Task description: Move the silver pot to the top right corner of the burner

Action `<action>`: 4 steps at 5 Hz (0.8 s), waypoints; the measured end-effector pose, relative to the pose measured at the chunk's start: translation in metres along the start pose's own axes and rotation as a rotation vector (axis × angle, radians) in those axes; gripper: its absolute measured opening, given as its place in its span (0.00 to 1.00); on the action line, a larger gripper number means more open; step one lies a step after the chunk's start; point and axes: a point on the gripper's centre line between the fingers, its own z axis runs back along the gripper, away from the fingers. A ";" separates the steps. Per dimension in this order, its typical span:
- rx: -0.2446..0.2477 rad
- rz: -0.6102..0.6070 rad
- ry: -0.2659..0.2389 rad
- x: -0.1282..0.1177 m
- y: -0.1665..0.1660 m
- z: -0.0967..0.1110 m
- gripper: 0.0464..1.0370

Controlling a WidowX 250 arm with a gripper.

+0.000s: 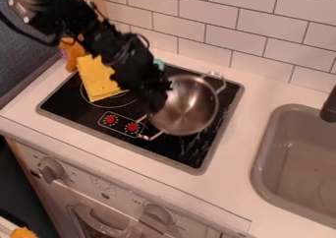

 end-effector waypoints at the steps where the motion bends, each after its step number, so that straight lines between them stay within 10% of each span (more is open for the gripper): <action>1: -0.007 0.019 -0.018 0.019 -0.006 0.005 0.03; 4: -0.068 0.071 -0.031 0.074 -0.021 -0.020 0.03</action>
